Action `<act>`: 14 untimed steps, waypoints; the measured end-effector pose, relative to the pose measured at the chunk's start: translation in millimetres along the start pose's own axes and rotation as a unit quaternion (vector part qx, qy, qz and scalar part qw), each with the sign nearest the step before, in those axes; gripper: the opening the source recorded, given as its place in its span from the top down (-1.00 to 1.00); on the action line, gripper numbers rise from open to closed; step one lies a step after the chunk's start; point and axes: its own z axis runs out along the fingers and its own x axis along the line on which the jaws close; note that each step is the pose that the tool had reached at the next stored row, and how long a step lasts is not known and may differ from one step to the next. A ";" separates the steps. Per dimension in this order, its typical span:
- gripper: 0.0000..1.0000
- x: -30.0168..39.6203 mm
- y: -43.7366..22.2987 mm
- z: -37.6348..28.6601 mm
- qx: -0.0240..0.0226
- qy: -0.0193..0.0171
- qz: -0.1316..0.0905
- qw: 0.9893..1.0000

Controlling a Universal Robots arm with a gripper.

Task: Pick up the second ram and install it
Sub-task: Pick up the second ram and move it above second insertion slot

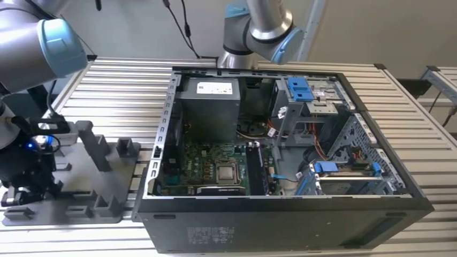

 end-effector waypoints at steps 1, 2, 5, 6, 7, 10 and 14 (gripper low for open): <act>0.65 0.0 0.0 0.1 0.000 0.000 0.000 1.000; 0.65 0.0 0.0 0.2 0.000 0.000 0.000 1.000; 0.69 0.0 0.0 0.4 0.000 0.000 0.000 1.000; 0.69 0.0 0.0 0.4 0.000 0.000 0.000 1.000; 0.72 0.0 0.0 0.5 0.000 0.000 0.000 1.000; 0.72 0.0 0.0 0.8 0.000 0.000 0.000 1.000; 0.72 0.0 0.0 1.1 0.000 0.000 0.000 1.000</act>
